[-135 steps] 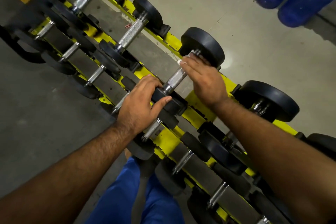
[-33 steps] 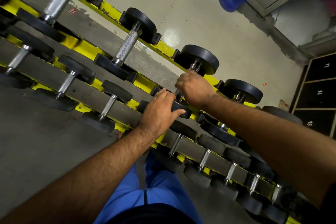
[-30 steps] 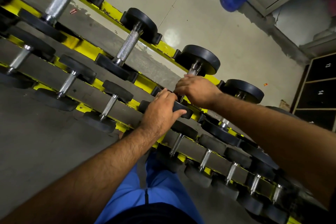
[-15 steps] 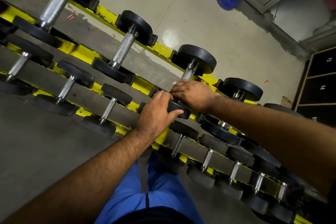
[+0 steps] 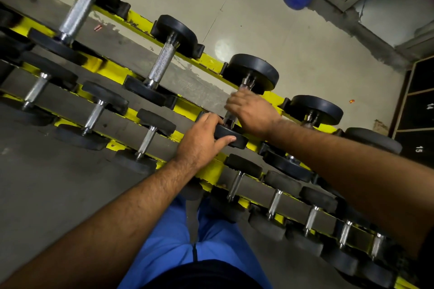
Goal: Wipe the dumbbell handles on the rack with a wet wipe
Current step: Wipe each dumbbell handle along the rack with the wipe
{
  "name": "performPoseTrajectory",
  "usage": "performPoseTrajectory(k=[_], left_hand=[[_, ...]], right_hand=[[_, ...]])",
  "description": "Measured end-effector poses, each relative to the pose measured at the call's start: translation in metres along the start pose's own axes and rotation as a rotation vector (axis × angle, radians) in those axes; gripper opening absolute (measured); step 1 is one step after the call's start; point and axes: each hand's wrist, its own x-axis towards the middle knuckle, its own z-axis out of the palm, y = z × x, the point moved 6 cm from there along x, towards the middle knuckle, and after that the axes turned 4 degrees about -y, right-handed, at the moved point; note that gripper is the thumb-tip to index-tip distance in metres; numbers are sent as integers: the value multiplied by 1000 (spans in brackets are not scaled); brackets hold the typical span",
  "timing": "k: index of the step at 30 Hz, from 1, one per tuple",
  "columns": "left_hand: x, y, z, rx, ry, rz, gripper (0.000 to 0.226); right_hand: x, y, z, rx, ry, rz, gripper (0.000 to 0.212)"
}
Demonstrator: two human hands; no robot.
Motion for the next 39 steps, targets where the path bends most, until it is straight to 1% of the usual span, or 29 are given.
performPoseTrajectory(k=[1, 2, 4, 6, 10, 11, 13, 15, 16, 18, 21, 25, 29, 31, 33, 35, 37, 39], left_hand=[[1, -1, -1, -1, -11, -6, 47], [2, -2, -1, 3, -21, -11, 47], [3, -2, -1, 22, -28, -7, 48], [3, -3, -2, 21, -39, -2, 48], [5, -9, -8, -27, -58, 12, 46], [5, -10, -10, -44, -73, 21, 47], [6, -16, -12, -62, -142, 37, 57], [9, -23, -10, -3, -225, 44, 66], [12, -26, -9, 42, -248, 52, 67], [20, -31, -4, 87, -244, 63, 60], [28, -31, 2, 53, -178, 97, 45], [28, -27, 6, 92, -148, 159, 40], [24, -17, 6, 241, -101, 225, 32], [24, -9, 2, 365, -27, 286, 30], [23, 1, 0, 517, 41, 357, 35], [20, 12, 5, 659, 52, 432, 41], [17, 23, 15, 775, 48, 493, 41], [14, 28, 25, 852, 53, 494, 41]], right_hand=[[-4, -6, 2, 35, -7, -87, 32], [-7, -7, 0, 67, -8, -130, 33], [-7, 2, -7, 98, 17, -109, 34], [-5, 4, -16, 147, 51, -21, 34], [-15, 9, -30, 434, 201, 268, 39], [-20, 10, -30, 486, 216, 321, 38], [-29, 8, -27, 529, 207, 377, 39], [-32, 3, -24, 545, 193, 390, 39], [-33, 1, -25, 558, 196, 394, 39], [-33, -3, -25, 582, 198, 407, 39], [-36, -6, -25, 588, 171, 434, 38], [-47, -5, -29, 616, 205, 474, 37], [-48, 0, -28, 659, 259, 495, 34], [-49, 2, -26, 665, 302, 494, 35], [-50, 5, -24, 665, 350, 495, 34], [-52, 9, -21, 654, 395, 502, 35], [-54, 13, -18, 629, 445, 504, 37], [-54, 17, -18, 609, 490, 494, 41]])
